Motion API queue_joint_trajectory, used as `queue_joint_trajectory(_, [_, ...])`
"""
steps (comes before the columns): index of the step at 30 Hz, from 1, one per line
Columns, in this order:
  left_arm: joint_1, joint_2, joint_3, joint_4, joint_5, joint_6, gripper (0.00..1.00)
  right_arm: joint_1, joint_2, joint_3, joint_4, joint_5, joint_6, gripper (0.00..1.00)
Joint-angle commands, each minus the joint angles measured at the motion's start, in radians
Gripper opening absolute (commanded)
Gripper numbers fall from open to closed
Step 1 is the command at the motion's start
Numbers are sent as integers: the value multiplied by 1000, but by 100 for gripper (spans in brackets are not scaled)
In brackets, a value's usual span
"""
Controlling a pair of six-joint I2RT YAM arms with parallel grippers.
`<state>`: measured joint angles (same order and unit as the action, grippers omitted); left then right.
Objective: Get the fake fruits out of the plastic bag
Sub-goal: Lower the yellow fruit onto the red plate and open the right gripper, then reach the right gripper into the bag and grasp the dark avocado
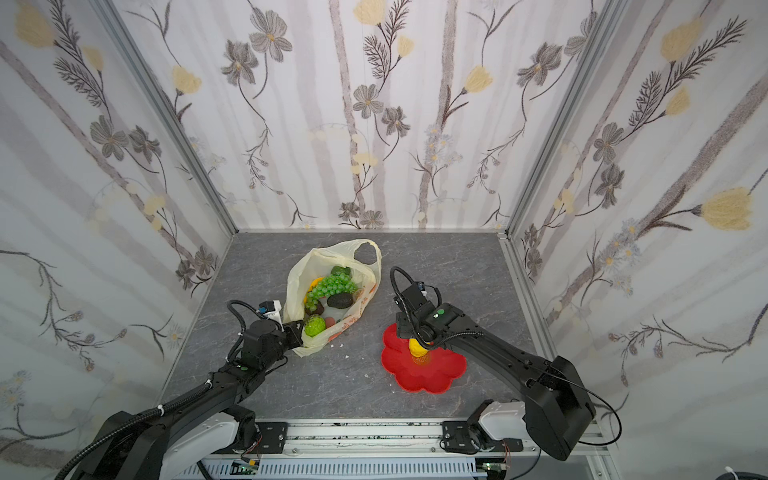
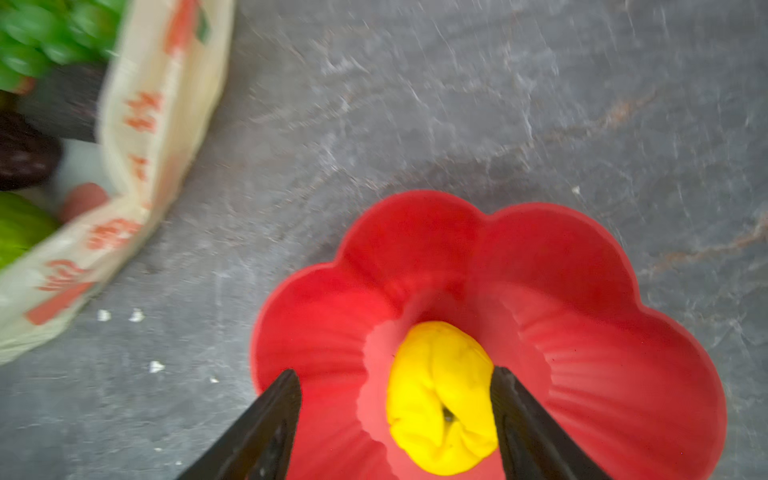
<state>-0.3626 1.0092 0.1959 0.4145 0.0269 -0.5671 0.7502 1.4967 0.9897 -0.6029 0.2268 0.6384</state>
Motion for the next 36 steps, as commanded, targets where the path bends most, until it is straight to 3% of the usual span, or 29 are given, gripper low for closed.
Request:
queue_joint_trajectory(1, [0, -4, -1, 26, -4, 2, 0, 41, 58, 99, 61, -9, -2, 73])
queue_joint_trajectory(7, [0, -33, -10, 23, -12, 4, 0, 129, 310, 361, 138, -109, -35, 71])
queue_joint_trajectory(14, [2, -34, -12, 23, -15, 1, 0, 151, 524, 557, 146, -167, -73, 71])
queue_joint_trajectory(26, [2, -27, -10, 23, -15, 1, 0, 118, 730, 730, 106, -159, -133, 71])
queue_joint_trajectory(30, [2, -22, -8, 23, -12, 1, 0, 50, 793, 763, 102, -276, -178, 73])
queue_joint_trajectory(36, [2, 10, 7, 23, 2, 7, 0, 26, 842, 816, 111, -273, -290, 79])
